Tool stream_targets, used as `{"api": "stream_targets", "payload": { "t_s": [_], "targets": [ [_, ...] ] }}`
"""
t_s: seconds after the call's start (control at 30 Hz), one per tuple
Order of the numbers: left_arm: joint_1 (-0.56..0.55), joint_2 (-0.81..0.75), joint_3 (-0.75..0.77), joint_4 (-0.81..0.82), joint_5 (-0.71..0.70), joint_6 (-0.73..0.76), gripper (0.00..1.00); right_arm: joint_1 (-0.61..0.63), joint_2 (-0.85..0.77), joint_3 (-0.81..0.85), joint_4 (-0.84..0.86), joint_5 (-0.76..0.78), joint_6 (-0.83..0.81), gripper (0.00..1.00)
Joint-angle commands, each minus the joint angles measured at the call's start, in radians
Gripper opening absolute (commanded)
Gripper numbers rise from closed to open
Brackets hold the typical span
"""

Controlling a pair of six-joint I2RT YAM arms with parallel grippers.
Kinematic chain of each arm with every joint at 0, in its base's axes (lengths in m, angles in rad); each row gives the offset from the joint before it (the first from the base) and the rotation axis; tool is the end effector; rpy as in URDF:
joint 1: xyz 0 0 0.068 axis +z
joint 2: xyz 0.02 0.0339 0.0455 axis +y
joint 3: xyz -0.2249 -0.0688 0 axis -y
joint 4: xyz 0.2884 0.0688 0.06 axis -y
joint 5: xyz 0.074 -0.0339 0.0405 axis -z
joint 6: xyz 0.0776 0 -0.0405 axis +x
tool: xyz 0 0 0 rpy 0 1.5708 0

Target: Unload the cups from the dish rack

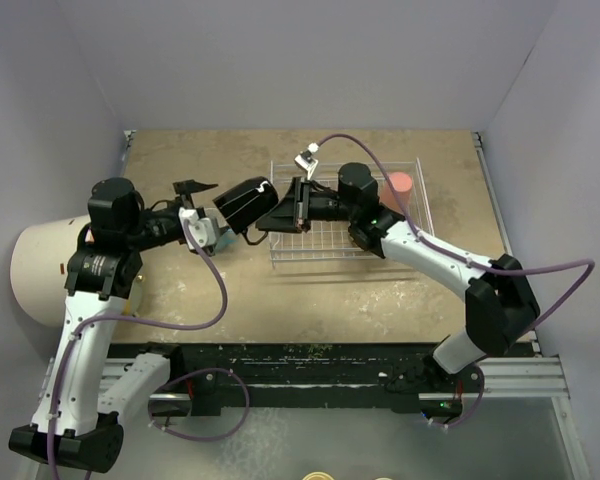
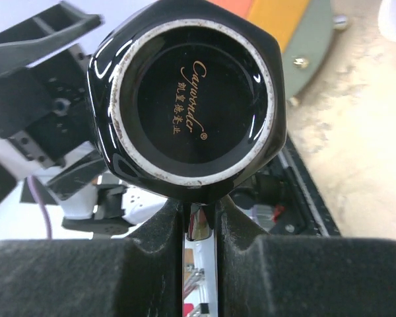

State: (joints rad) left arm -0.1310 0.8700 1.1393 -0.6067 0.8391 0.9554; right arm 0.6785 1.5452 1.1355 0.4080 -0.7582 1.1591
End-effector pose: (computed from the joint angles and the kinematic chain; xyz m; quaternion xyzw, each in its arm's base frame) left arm 0.2460 -0.0907 0.3783 0.5868 0.5160 -0.0929 0.6171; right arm 0.3036 0.3133 0.2783 -0.0975 0.7008 0.6806 0.1901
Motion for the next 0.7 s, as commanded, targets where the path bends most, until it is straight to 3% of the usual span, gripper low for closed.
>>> {"api": "stream_targets", "payload": {
  "t_s": [0.0,0.13,0.23,0.33,0.4,0.43,0.47,0.53,0.67],
  "targets": [
    [0.001,0.005,0.044,-0.052,0.056,0.086,0.82,0.055,-0.020,0.011,0.369,-0.060,0.174,0.00],
    [0.001,0.008,0.050,-0.034,0.037,0.097,0.76,0.092,0.005,0.011,0.426,-0.055,0.223,0.00],
    [0.001,0.018,0.066,-0.024,0.036,0.098,0.63,0.112,0.019,0.012,0.449,-0.056,0.248,0.00],
    [0.001,0.021,0.075,0.005,0.024,0.089,0.42,0.113,0.010,-0.012,0.469,-0.054,0.272,0.00],
    [0.001,0.018,0.071,0.043,0.014,0.063,0.14,0.113,-0.004,-0.023,0.435,-0.064,0.271,0.00],
    [0.001,0.017,0.069,0.066,0.008,0.037,0.03,0.112,-0.011,-0.028,0.435,-0.070,0.276,0.06],
    [0.001,0.019,0.069,0.086,0.003,0.017,0.00,0.109,-0.020,-0.030,0.431,-0.067,0.277,0.15],
    [0.001,0.041,0.084,0.087,-0.012,-0.019,0.00,0.089,-0.043,-0.019,0.351,-0.053,0.235,0.37],
    [0.001,0.164,0.200,-0.004,-0.146,-0.086,0.00,0.023,-0.105,0.073,-0.050,0.025,-0.003,0.57]
  ]
}}
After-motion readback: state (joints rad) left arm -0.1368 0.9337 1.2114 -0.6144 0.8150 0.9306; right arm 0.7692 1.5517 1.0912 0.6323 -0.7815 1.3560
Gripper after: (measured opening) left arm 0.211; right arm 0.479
